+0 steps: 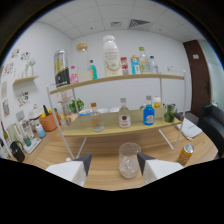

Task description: Make me a cup of Vodka Sunrise.

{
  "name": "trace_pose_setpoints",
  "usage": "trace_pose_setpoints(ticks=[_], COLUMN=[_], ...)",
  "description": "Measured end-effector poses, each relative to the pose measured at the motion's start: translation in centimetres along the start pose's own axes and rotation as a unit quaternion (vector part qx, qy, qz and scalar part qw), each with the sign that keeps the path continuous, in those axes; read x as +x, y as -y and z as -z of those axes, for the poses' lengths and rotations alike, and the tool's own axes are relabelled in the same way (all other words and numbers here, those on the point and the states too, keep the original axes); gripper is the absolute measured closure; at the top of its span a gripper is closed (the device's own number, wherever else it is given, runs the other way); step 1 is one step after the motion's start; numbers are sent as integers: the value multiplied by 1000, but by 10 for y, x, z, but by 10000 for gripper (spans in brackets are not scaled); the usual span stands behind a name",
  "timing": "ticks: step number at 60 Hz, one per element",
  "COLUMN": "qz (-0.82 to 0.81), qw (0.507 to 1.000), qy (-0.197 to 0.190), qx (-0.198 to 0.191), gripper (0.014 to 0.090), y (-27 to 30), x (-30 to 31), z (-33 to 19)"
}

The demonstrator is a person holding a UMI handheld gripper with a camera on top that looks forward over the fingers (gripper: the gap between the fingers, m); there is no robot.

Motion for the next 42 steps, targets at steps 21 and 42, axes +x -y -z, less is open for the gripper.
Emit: trace_pose_setpoints(ticks=[21, 42], qz=[27, 33], qw=[999, 999], qy=[-8, -35], qx=[34, -16], gripper=[250, 680], y=[71, 56], x=[-65, -51], z=[-115, -165])
